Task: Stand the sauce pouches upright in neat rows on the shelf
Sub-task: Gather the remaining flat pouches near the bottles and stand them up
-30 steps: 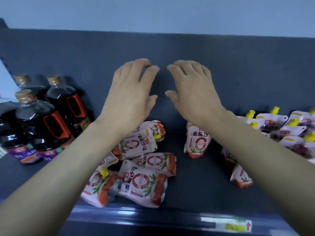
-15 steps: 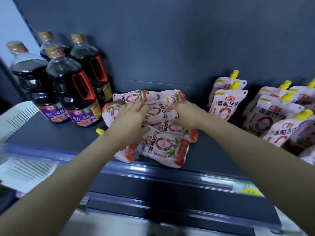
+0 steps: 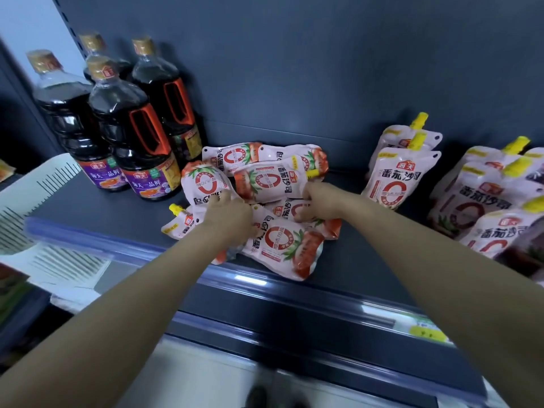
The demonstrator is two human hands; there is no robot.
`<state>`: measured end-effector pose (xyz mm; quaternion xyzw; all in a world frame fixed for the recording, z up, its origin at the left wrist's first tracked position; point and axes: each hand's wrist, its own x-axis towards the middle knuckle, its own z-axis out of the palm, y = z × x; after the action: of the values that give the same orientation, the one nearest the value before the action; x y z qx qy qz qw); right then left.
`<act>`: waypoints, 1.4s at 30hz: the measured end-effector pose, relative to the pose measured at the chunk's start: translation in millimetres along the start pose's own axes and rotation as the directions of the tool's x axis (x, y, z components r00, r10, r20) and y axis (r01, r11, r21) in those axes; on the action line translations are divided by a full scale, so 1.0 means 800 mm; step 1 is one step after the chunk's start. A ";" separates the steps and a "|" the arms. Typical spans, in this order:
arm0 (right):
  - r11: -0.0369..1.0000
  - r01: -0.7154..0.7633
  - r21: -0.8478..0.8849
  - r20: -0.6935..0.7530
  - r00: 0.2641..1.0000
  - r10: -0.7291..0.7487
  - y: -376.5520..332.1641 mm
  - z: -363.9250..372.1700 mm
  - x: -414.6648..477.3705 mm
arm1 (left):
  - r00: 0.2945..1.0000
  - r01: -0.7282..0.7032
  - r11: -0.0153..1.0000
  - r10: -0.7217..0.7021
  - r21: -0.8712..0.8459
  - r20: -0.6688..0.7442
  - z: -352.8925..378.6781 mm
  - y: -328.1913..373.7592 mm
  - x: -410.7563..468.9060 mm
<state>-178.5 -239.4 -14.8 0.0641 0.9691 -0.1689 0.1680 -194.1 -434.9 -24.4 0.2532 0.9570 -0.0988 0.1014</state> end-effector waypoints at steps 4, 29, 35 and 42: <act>0.999 -0.013 -0.039 0.031 0.999 0.014 0.008 0.001 -0.004 | 0.987 0.043 0.999 -0.037 -0.033 0.154 0.000 0.002 0.005; 0.976 -0.047 0.214 -0.105 0.992 0.071 0.030 -0.046 -0.063 | 0.999 0.039 0.849 -0.037 -0.527 0.014 -0.034 0.013 0.012; 0.966 -0.074 0.248 -0.267 0.953 0.142 0.058 -0.070 -0.084 | 0.980 -0.187 0.780 0.103 -0.597 -0.173 -0.070 0.034 0.008; 0.955 -0.200 0.219 -0.305 0.916 0.262 0.080 -0.103 -0.121 | 0.893 -0.406 0.768 0.219 -0.496 -0.392 -0.133 0.096 0.009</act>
<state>-101.7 -157.5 72.1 0.2210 0.9493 -0.2231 0.0154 -176.7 -340.5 65.8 0.3818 0.8895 0.2489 0.0346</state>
